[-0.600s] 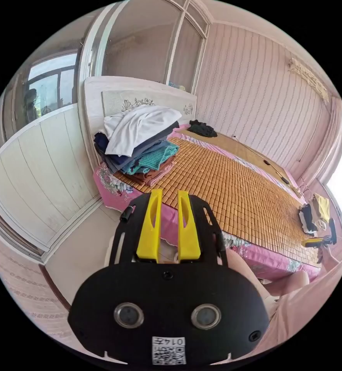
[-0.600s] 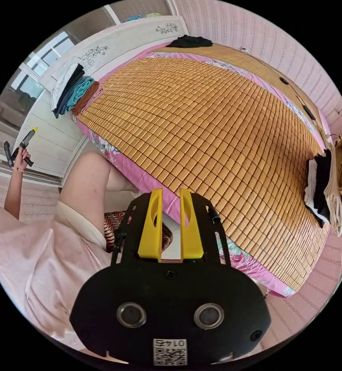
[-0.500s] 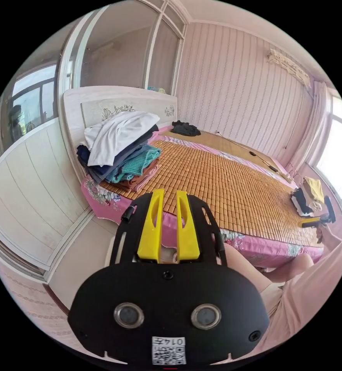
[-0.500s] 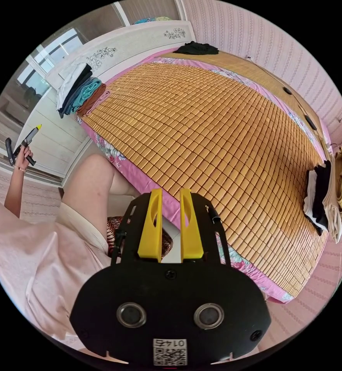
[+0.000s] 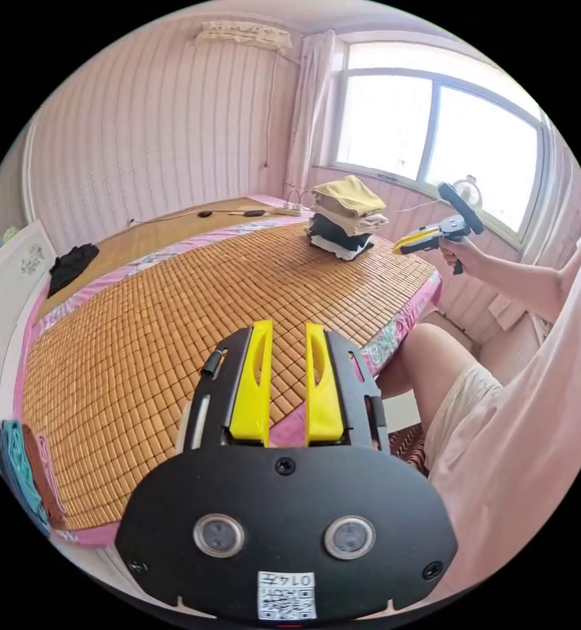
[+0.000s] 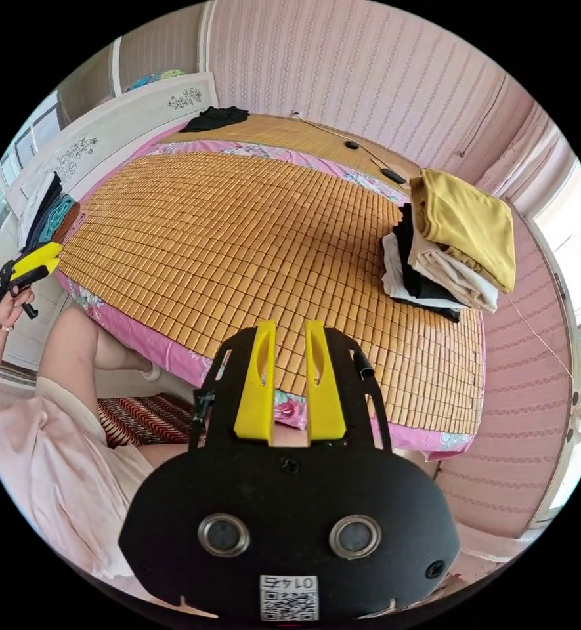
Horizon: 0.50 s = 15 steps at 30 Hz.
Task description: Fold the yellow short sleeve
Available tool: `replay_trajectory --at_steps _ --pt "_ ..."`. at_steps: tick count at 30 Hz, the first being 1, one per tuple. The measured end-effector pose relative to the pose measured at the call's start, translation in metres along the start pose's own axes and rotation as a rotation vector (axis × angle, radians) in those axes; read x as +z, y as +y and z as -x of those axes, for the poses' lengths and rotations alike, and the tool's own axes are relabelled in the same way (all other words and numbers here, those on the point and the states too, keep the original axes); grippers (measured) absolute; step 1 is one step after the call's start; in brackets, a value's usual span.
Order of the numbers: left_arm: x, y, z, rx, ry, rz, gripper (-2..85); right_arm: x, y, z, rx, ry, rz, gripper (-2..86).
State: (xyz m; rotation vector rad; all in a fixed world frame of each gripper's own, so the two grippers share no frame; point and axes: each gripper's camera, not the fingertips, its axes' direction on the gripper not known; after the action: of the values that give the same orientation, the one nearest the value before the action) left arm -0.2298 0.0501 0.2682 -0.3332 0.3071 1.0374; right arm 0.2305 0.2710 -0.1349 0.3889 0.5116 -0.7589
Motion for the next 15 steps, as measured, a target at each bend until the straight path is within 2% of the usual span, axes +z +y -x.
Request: replay_trajectory --at_steps 5,9,12,15 --pt "0.097 -0.151 -0.013 0.187 0.155 0.007 7.9 -0.033 -0.053 -0.064 -0.001 0.203 -0.175 7.3" --pt "0.155 -0.256 -0.009 0.253 0.163 -0.013 7.2 -0.033 -0.124 -0.104 -0.01 0.384 -0.287 7.4" --pt "0.207 -0.34 0.0 0.249 0.161 -0.016 7.0 -0.007 -0.166 -0.12 -0.057 0.46 -0.245 6.7" --pt "0.256 -0.408 0.004 0.239 0.16 0.005 7.2 0.031 -0.181 -0.137 -0.09 0.566 -0.147 2.3"
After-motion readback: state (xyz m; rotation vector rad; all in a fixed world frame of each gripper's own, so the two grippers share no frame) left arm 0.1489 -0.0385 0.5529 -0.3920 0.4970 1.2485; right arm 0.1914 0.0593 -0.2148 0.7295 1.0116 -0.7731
